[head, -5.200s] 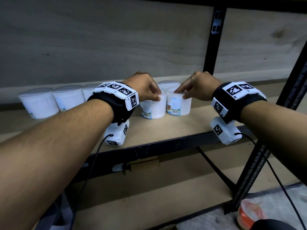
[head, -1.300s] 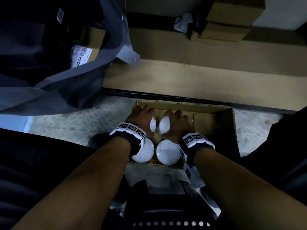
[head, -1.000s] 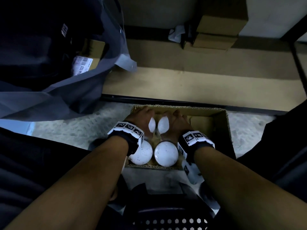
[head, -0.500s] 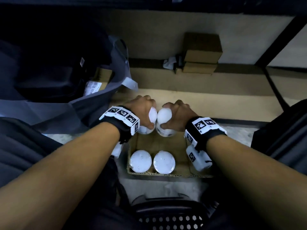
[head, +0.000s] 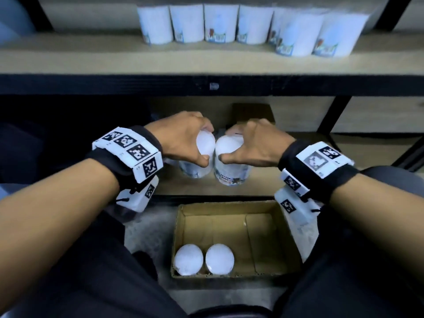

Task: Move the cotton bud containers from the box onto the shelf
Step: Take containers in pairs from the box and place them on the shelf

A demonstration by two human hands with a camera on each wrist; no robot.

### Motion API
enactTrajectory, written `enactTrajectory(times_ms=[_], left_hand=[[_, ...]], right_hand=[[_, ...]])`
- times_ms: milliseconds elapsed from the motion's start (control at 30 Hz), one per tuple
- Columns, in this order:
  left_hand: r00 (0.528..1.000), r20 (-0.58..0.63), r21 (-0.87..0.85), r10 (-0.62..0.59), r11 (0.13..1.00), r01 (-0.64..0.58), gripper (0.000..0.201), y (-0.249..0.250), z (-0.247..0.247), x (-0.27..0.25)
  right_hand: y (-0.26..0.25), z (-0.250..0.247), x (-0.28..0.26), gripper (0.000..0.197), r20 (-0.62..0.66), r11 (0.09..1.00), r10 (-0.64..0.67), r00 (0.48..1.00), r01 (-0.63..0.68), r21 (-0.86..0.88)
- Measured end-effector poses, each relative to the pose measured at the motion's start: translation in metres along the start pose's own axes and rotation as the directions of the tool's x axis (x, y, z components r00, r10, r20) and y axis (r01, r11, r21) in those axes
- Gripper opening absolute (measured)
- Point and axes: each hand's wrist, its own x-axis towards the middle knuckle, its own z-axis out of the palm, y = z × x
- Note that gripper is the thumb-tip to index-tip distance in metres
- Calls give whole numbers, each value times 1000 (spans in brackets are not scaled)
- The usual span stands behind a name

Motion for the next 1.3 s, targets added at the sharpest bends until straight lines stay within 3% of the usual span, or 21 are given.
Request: enactTrajectory(times_ms=[133,333,600,833,967,1300], left_hand=[[994,-103,18,36,999,-34,75,14,-54,-3],[966,-250,77,71,996,-54,78,36,-133,-2],[958,-285,78,36,997,-15,55,51,-195,18],[968,-249,61,14,998,1,55,45,-217,48],[976,-217,39,-14,999,23,51,38,-219,64],[987,-140,1,-82,997,83,73,14,-196,100]], right_hand=[[-2,-52,-8,59,-113,999,5,994,-1,32],[-2,-128,-19,57,-241,998,-15,970,1,-60],[-4,-192,-13,65,-269,982,-3,963,-48,-181],[1,-211,16,66,-265,967,-3,964,-65,-246],[8,-209,35,62,-286,979,17,958,-75,-191],[16,-184,78,66,-307,975,92,947,-149,-166]])
